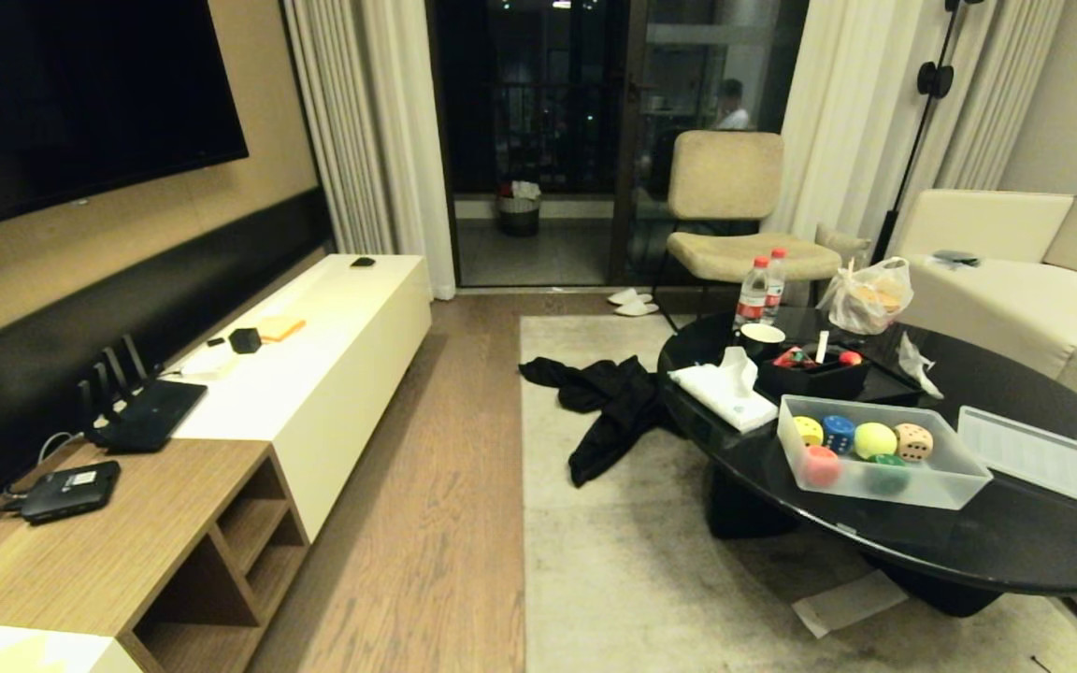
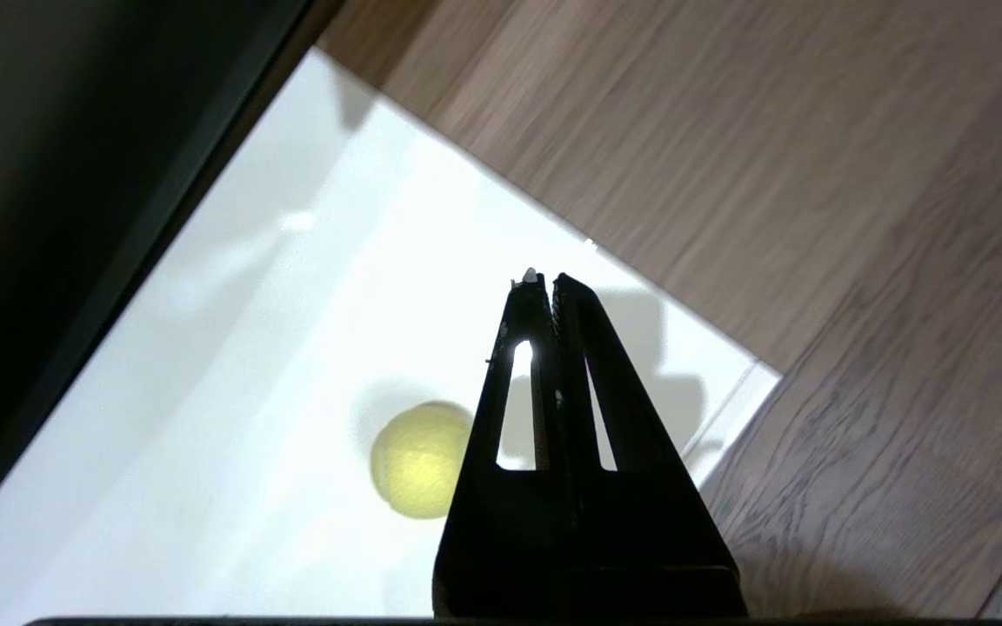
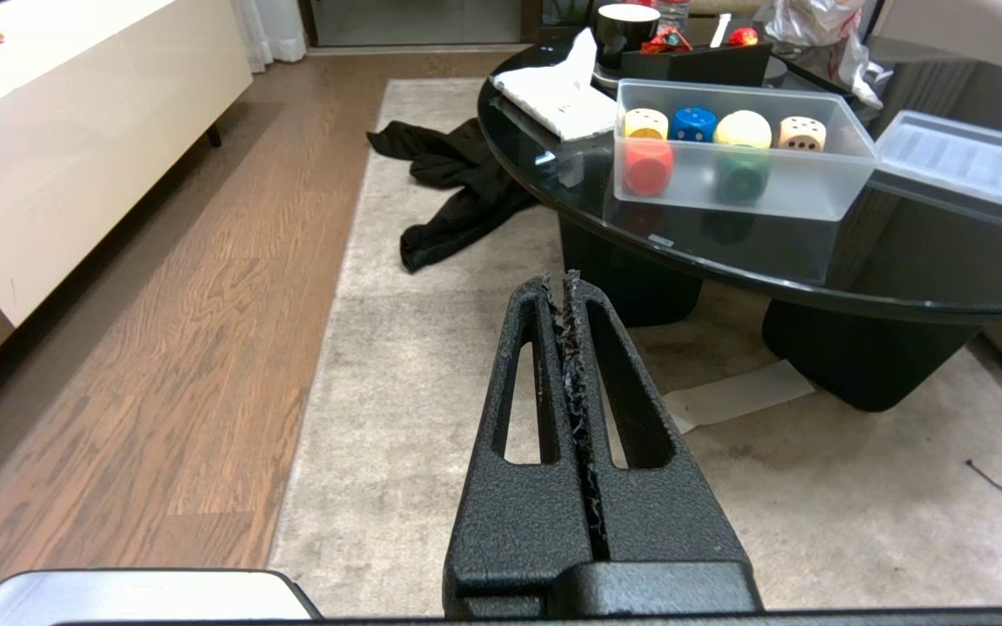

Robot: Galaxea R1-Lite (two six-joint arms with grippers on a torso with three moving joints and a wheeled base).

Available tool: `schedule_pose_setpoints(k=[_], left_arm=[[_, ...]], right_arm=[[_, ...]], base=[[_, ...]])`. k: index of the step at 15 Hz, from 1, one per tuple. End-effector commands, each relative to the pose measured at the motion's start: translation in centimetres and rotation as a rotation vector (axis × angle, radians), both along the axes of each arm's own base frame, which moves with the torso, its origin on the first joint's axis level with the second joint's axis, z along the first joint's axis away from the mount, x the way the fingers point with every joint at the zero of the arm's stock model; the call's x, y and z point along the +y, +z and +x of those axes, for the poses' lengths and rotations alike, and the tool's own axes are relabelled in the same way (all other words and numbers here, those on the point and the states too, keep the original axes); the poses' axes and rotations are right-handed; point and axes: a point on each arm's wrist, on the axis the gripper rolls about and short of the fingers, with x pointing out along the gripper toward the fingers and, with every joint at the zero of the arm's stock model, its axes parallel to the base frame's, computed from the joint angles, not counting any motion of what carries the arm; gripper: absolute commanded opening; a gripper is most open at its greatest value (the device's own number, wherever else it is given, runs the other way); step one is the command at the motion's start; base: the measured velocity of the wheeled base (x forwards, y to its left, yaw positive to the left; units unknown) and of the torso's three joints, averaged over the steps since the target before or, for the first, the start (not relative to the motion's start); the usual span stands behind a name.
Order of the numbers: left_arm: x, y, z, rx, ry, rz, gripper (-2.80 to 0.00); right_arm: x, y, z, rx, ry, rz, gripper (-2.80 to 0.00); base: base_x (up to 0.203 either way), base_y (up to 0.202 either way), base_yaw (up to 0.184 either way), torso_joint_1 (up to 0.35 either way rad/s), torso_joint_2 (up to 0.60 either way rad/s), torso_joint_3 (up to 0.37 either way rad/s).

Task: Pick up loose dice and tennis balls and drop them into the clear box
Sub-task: Pick up the ball on the table

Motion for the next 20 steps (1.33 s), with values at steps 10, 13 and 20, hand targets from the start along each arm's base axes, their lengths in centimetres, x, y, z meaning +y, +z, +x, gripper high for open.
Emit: schedule_pose_setpoints(k=[10,13,20], left_arm=[[5.0,-8.6,-1.8,0.166,0.177,-0.342,0.00],[5.8,-9.4,-1.8,0.166,0.218,-0.365,0.00],[8.6,-10.9,-2.7,0.167,0.286,-0.382,0.00]], right_arm=[[0.0,0.0,0.0,0.001,0.000,0.000,-2.80],[0.0,0.0,0.0,0.001,0.000,0.000,-2.80],[0.0,0.0,0.0,0.001,0.000,0.000,-2.80]], base=[[0.000,0.000,0.000,0.000,0.00,0.000],[0.000,0.000,0.000,0.000,0.00,0.000],[0.000,0.000,0.000,0.000,0.00,0.000]])
